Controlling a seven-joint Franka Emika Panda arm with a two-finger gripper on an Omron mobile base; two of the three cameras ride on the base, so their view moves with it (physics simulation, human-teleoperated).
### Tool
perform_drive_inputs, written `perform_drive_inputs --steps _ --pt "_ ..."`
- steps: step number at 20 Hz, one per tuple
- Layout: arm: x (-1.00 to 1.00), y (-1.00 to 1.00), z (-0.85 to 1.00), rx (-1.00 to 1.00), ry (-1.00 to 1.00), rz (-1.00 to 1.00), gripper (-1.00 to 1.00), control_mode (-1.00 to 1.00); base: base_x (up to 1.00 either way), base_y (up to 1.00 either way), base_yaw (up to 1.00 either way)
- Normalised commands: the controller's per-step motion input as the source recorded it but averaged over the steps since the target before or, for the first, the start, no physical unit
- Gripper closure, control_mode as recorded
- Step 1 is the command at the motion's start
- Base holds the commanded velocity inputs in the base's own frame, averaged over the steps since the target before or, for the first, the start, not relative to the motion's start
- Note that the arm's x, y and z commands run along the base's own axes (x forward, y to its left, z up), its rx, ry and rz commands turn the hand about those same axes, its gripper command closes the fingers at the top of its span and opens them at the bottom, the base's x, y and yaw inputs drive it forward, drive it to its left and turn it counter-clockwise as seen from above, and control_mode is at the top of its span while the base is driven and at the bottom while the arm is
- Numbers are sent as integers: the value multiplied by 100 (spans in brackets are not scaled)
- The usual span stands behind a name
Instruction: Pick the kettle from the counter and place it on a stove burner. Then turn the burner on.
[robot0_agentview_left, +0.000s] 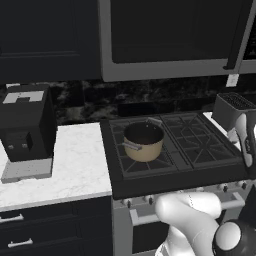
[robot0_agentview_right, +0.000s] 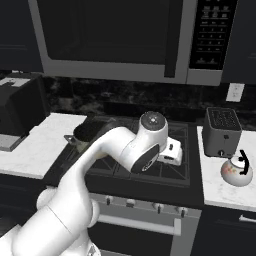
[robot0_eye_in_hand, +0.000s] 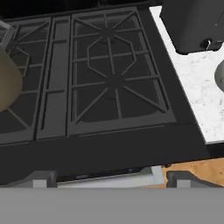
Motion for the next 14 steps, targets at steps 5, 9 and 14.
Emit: perform_drive_inputs --steps 5,9,14 --pt "-9 -100 -26 -1 0 -14 -100 -100 0 0 0" --pt "-1 -100 -28 -4 1 -20 -100 -100 0 0 0" --pt "0 -100 -17 -1 0 -17 -100 -100 0 0 0"
